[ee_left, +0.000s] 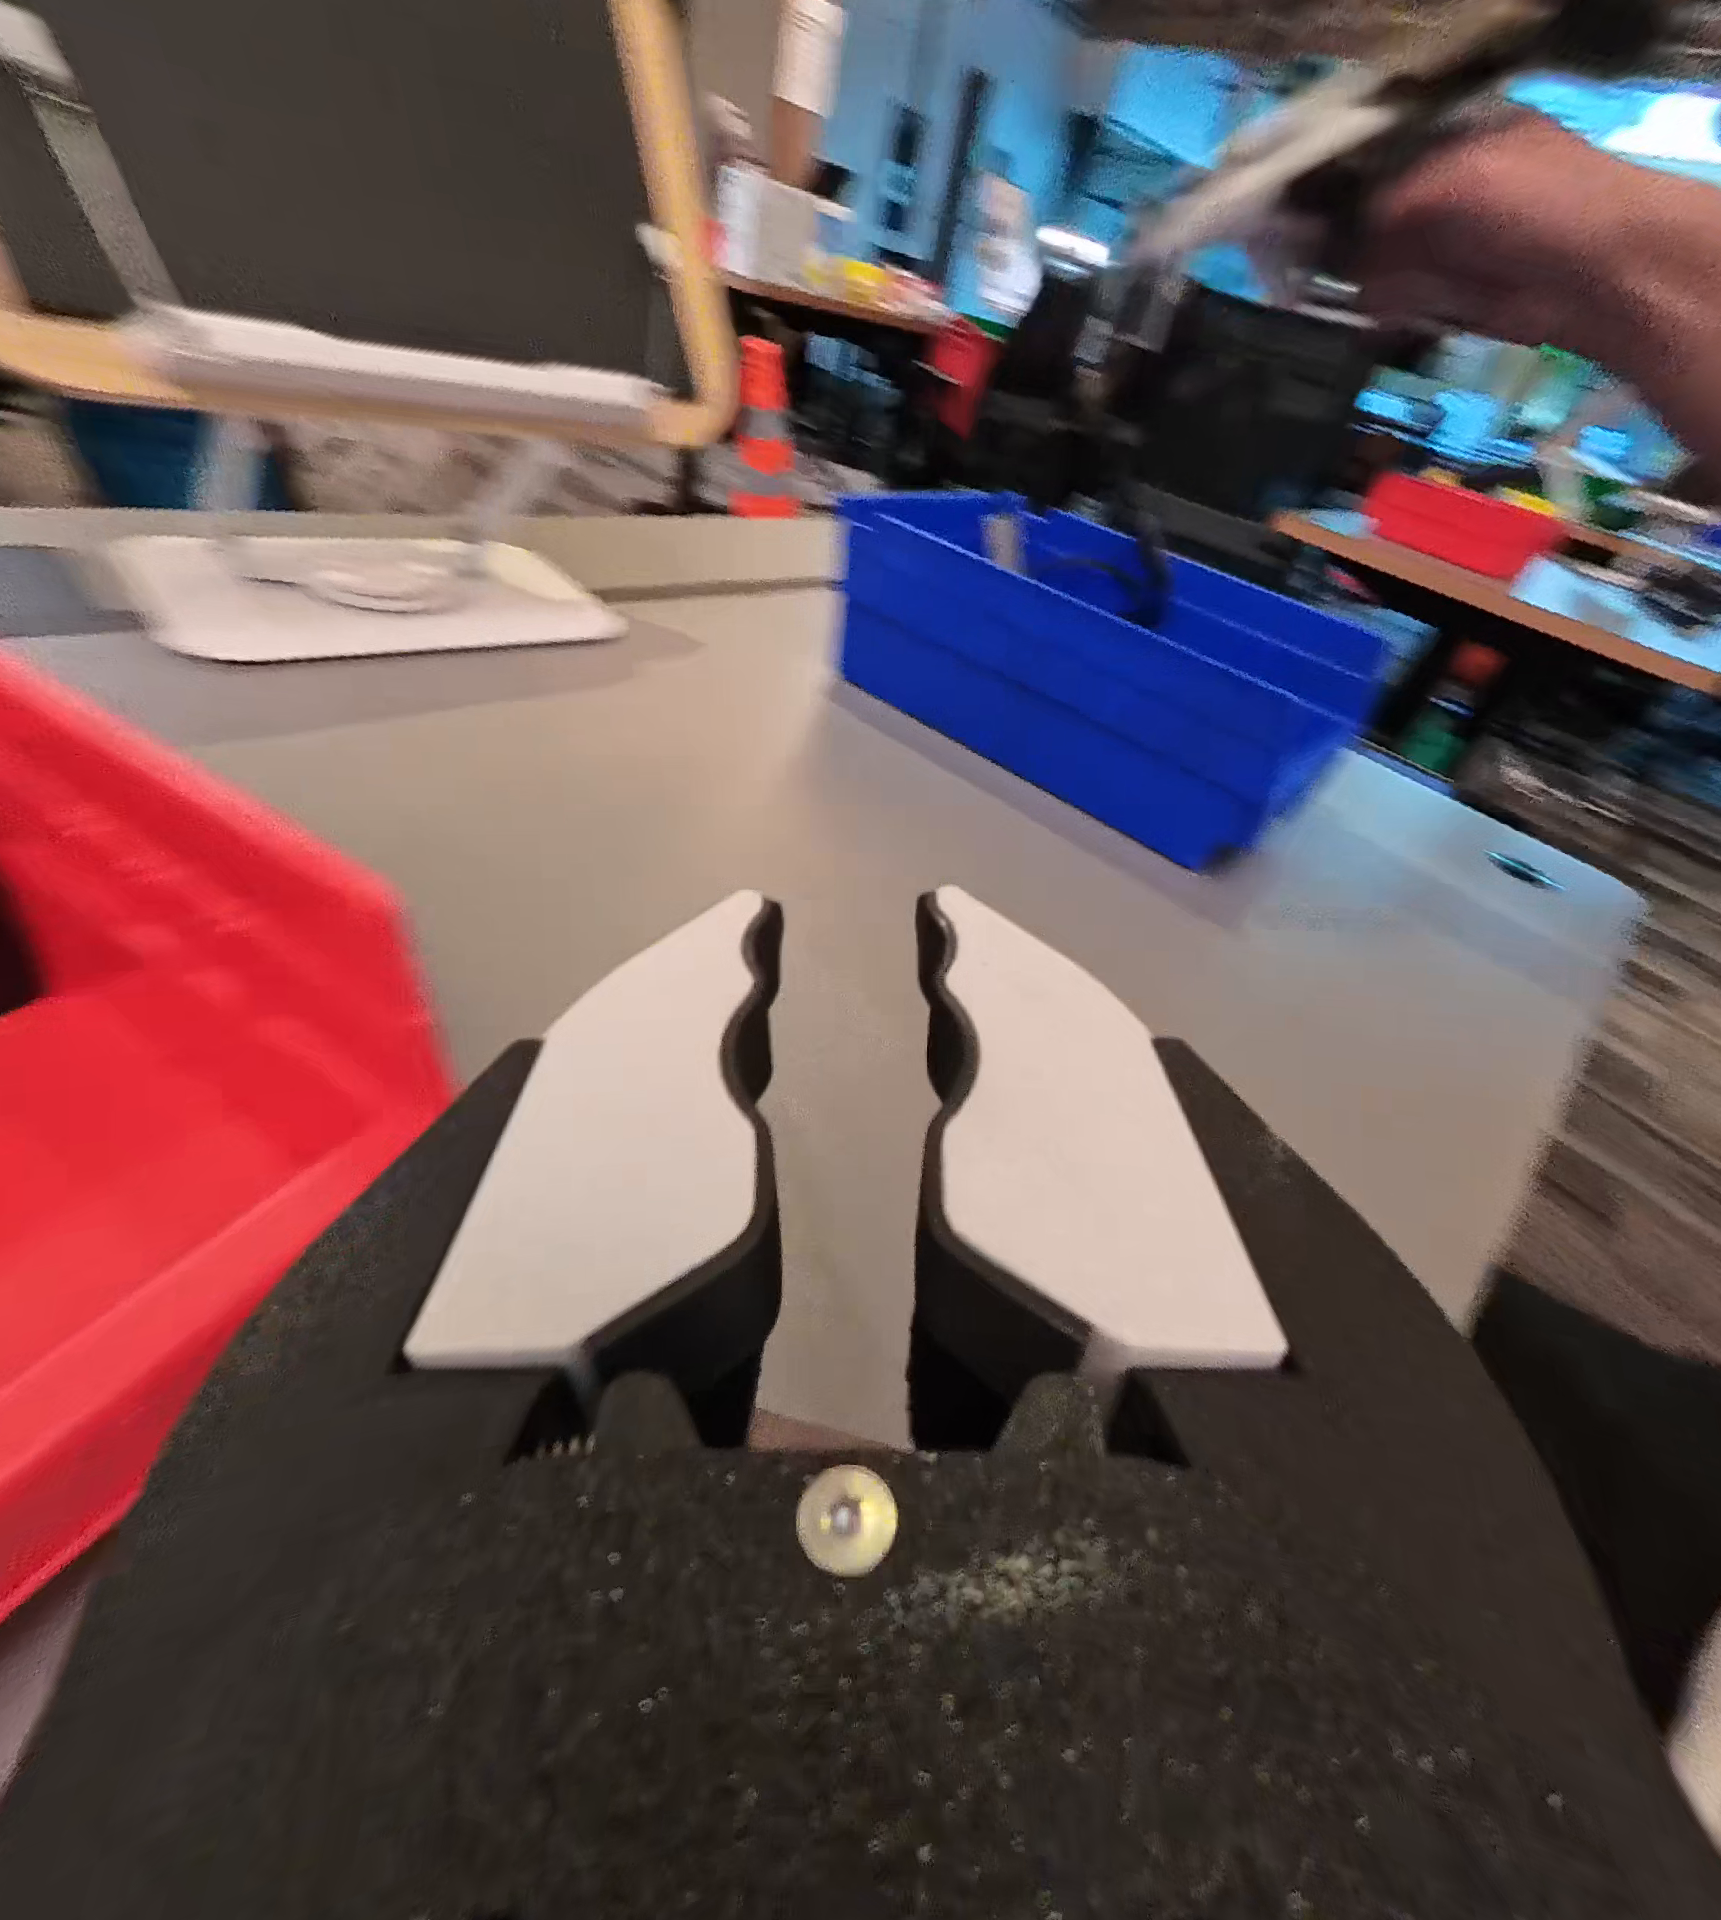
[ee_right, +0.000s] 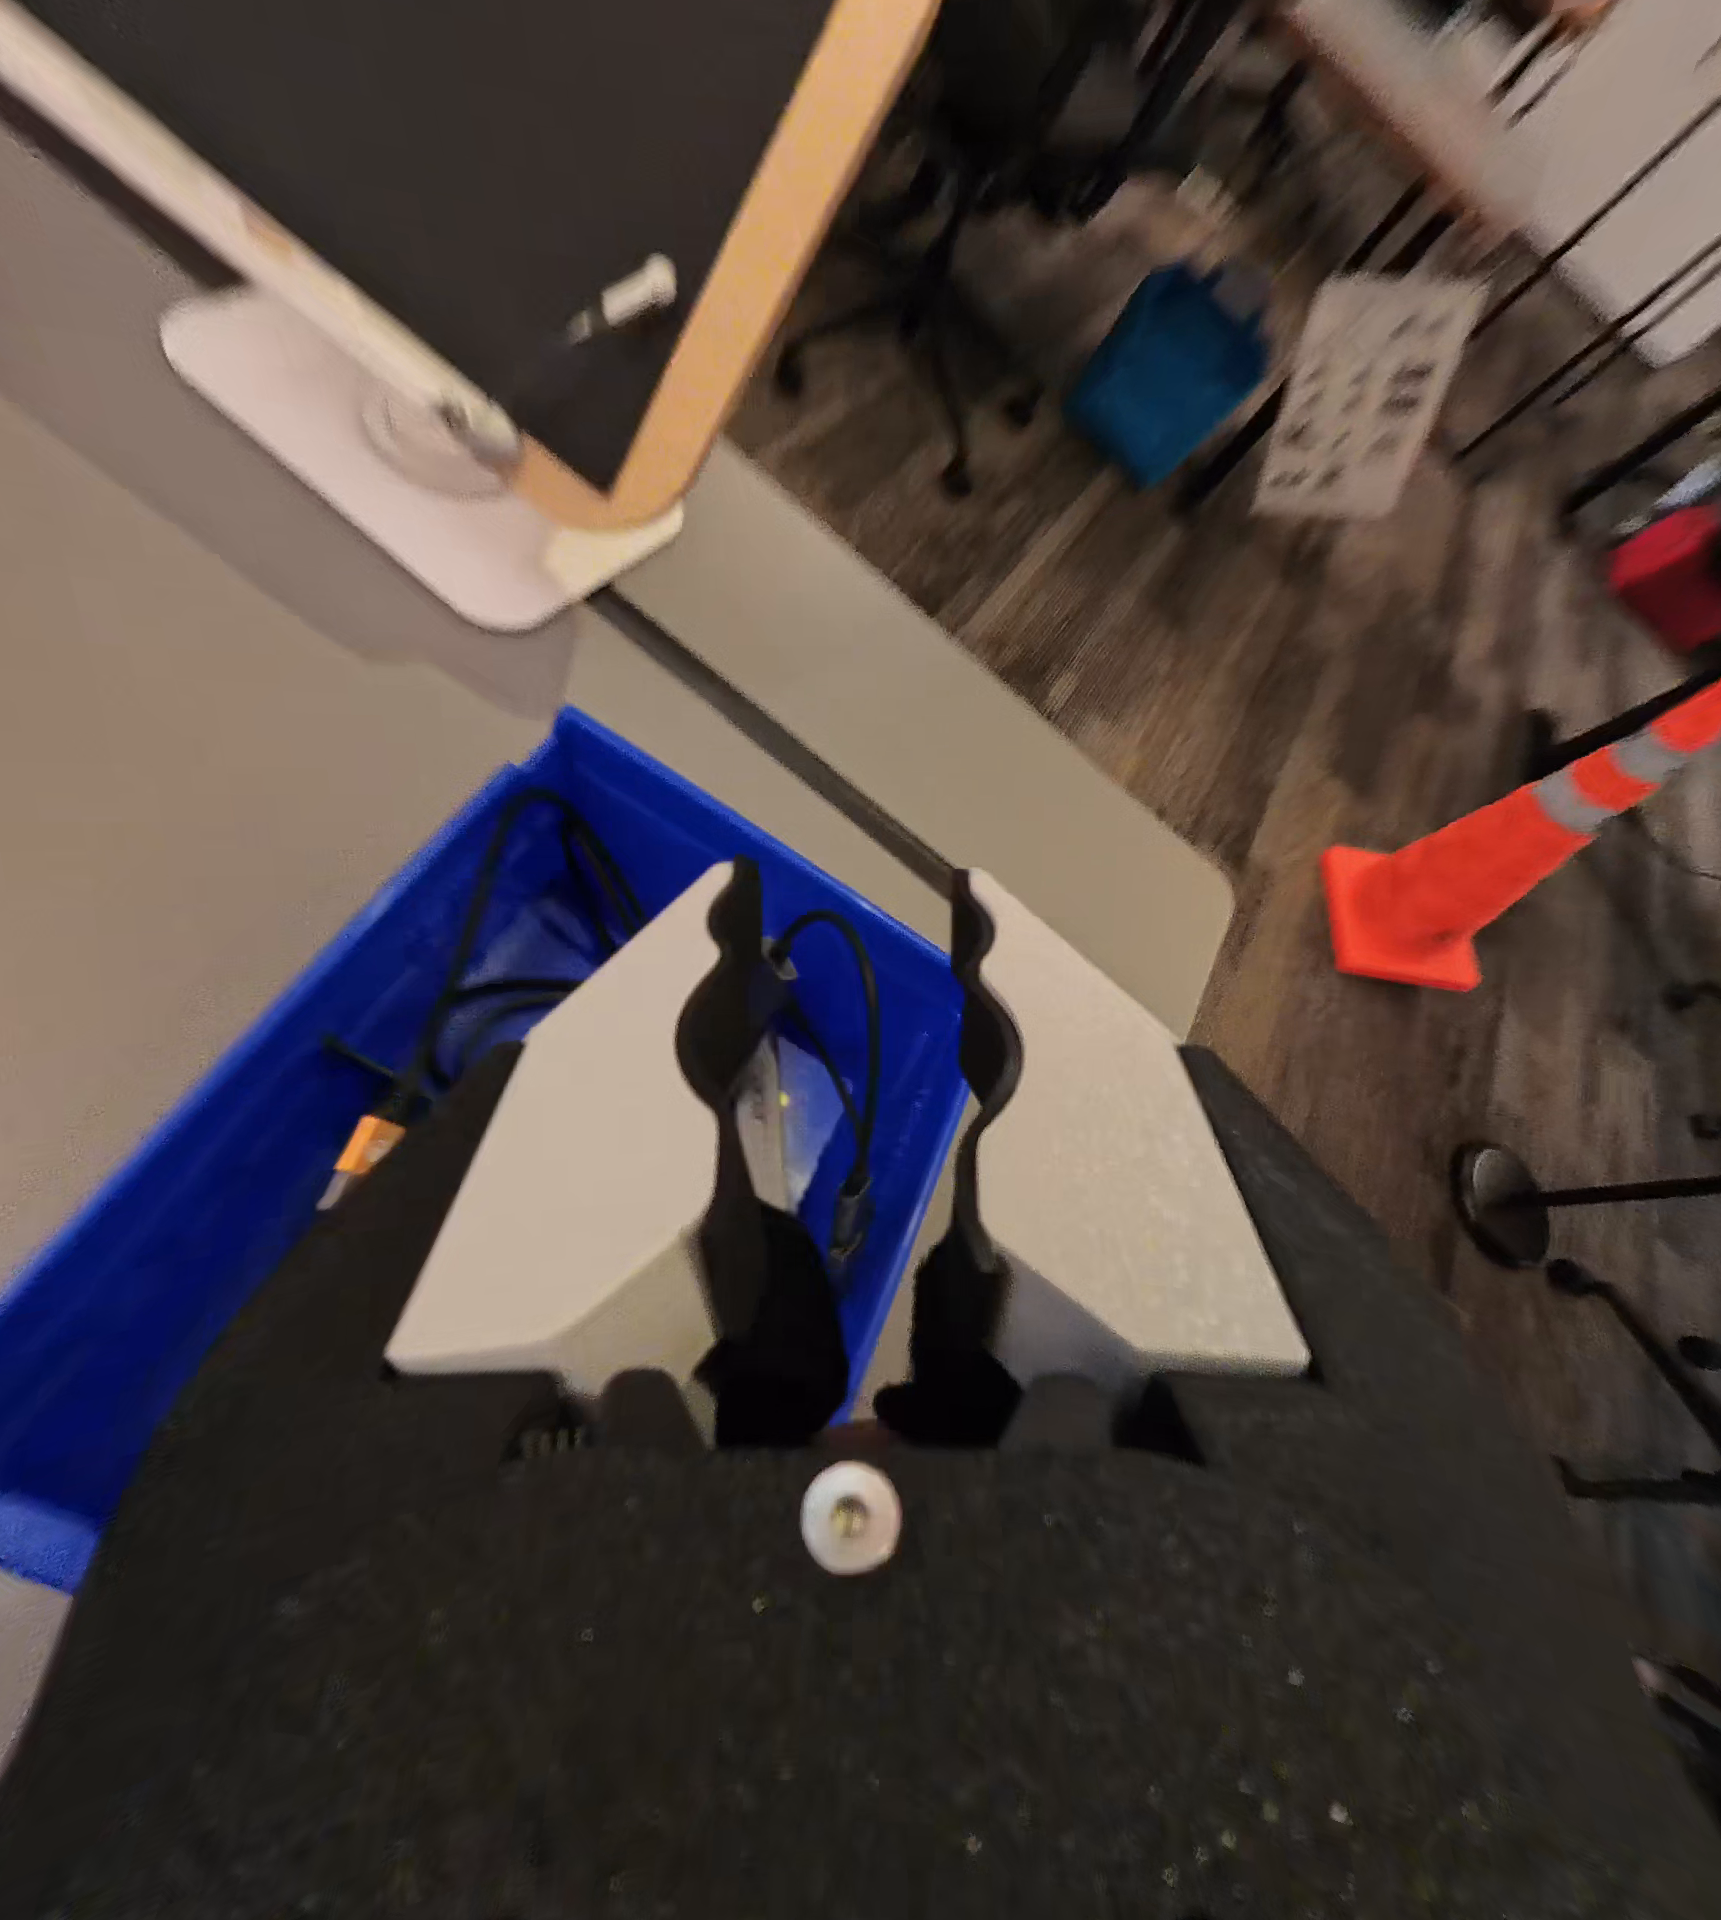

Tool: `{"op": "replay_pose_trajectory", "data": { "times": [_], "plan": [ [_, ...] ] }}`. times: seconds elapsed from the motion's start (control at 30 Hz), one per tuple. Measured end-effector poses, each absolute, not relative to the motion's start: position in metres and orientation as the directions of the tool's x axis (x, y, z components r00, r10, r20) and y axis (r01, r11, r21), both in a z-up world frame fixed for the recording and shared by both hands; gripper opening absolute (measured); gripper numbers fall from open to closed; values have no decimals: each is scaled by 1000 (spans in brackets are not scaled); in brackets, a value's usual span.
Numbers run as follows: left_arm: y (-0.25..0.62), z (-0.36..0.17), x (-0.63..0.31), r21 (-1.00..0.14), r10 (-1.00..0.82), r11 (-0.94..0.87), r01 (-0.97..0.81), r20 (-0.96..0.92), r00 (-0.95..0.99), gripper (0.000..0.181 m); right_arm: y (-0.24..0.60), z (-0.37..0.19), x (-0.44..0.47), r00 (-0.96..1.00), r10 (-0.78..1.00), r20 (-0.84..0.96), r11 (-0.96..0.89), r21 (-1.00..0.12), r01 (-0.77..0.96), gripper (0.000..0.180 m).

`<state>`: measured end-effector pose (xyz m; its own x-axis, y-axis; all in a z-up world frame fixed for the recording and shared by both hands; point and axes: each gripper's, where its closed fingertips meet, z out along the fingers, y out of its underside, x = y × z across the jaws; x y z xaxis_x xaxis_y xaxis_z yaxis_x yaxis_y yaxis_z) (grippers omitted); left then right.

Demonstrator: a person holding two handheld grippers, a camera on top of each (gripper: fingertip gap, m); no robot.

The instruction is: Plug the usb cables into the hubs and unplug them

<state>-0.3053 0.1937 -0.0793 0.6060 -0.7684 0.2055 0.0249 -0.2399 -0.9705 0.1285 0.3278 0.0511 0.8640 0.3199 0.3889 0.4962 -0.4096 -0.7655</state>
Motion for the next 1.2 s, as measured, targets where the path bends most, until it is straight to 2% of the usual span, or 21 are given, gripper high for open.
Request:
{"op": "replay_pose_trajectory", "data": {
  "times": [0.1,0.2,0.27,0.37,0.5,0.57,0.67,1.03,1.1,1.2],
  "plan": [
    [208,-81,-358,-979,-595,-205,-4,121,795,25,263,59,109,919,215,330,-288,-878,382,36],
    [203,-81,-410,-985,-424,-164,-52,22,906,25,204,18,89,978,144,148,-213,-961,176,37],
    [197,-82,-436,-982,-333,-175,-64,-3,943,25,175,-36,86,993,68,101,-256,-960,116,45],
    [191,-84,-457,-981,-250,-177,-77,-31,968,25,145,-97,81,998,-5,68,-274,-960,64,38],
    [197,-91,-460,-977,-253,-193,-95,-44,967,25,133,-120,102,990,-87,108,-332,-940,73,39],
    [201,-104,-462,-962,-261,-256,-93,-23,965,25,133,-118,100,996,-74,56,-311,-950,31,38],
    [202,-106,-469,-958,-253,-286,-17,58,966,25,134,-122,104,991,-81,105,-328,-942,73,39],
    [210,-110,-466,-954,-271,-298,-34,51,961,25,138,-124,105,994,-74,85,-326,-944,56,38],
    [211,-111,-461,-954,-283,-298,-45,43,958,25,139,-118,90,997,-12,81,-305,-950,73,38],
    [208,-112,-451,-956,-314,-287,-63,32,949,25,139,-103,30,968,242,62,-230,-966,119,44]
  ]
}}
